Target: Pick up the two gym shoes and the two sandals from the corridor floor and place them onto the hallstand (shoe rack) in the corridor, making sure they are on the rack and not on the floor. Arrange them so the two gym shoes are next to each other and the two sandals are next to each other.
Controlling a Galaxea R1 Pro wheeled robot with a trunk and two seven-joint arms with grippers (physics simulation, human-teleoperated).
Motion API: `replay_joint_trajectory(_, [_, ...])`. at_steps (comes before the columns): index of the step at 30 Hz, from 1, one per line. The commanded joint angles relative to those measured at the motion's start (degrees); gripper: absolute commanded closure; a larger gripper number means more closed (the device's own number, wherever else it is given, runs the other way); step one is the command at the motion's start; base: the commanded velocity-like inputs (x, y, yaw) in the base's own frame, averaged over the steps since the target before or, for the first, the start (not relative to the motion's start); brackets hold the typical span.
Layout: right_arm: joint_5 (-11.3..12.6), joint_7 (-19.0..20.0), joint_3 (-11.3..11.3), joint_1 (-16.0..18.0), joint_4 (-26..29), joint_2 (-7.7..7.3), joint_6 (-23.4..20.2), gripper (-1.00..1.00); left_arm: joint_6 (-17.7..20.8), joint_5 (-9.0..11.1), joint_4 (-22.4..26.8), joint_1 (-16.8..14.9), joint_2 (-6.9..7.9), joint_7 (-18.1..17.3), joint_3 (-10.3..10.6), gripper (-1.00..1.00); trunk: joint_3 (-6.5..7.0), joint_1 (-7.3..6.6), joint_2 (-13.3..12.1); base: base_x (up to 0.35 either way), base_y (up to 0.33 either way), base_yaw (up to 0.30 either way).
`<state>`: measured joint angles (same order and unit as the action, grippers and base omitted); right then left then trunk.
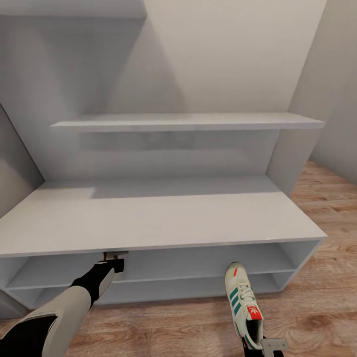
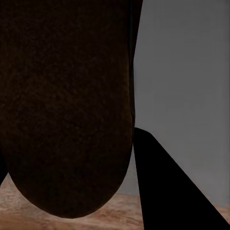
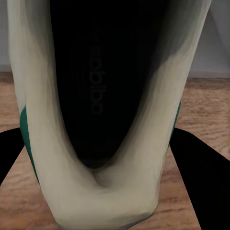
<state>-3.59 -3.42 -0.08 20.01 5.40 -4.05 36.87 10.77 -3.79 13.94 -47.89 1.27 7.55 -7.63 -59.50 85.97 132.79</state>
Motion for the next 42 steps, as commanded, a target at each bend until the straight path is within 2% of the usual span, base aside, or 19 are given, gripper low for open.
replay_joint_trajectory(1, [-0.4, -0.3, 0.0, 0.0, 0.0, 0.00, 0.1, 1.00, 0.4, -0.6, 0.1, 0.0, -0.04, -0.1, -0.4, 1.00, -0.05, -0.01, 0.0, 0.012, 0.000, 0.000])
replay_joint_trajectory(12, [-0.4, -0.3, 0.0, 0.0, 0.0, 0.01, 0.1, 1.00, 0.4, -0.6, 0.1, 0.0, 0.02, -0.1, -0.3, 1.00, -0.05, -0.01, 0.0, 0.003, 0.000, 0.000])
replay_joint_trajectory(13, [-0.4, -0.3, 0.0, 0.0, 0.0, 0.01, 0.1, 1.00, 0.4, -0.6, 0.1, 0.0, 0.04, -0.1, -0.3, -1.00, -0.05, -0.01, 0.0, 0.000, 0.000, 0.000])
replay_joint_trajectory(26, [-0.4, -0.3, 0.0, 0.0, 0.0, 0.01, 0.1, 1.00, 0.4, -0.7, 0.1, -0.1, 0.39, -0.3, -0.2, -1.00, -0.05, -0.01, 0.0, -0.028, 0.000, 0.000])
replay_joint_trajectory(42, [-0.4, -0.3, 0.0, 0.0, 0.0, 0.01, 0.1, 1.00, 0.4, -0.6, 0.1, 0.1, 0.24, -0.2, -0.1, -1.00, -0.05, -0.01, 0.0, -0.312, 0.000, 0.000])
